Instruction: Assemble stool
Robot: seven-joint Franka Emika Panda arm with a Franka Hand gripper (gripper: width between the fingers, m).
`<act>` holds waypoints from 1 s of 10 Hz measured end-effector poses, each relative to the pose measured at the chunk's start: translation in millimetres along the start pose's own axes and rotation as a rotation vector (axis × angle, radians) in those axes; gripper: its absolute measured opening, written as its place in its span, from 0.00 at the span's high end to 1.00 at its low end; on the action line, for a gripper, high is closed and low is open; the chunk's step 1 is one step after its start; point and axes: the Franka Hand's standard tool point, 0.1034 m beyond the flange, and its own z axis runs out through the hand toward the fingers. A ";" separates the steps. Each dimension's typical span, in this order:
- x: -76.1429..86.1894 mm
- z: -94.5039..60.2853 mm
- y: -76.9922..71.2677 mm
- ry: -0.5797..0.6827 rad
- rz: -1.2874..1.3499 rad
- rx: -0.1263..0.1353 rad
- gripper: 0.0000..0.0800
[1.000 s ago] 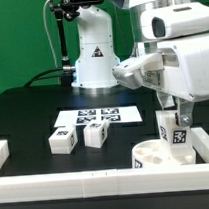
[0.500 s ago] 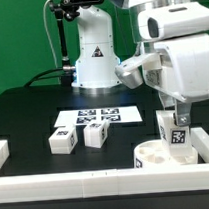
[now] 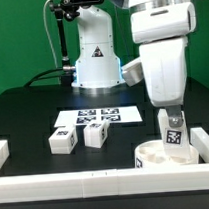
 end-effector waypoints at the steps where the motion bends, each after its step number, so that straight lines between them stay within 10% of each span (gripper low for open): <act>1: 0.4 0.4 -0.2 0.002 0.109 -0.002 0.56; 10: 15.0 6.1 -9.3 0.048 0.958 -0.005 0.57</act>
Offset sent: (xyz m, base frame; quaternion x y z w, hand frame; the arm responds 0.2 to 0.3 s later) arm -0.0094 0.0020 -0.0050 0.0128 0.0037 0.2574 0.9662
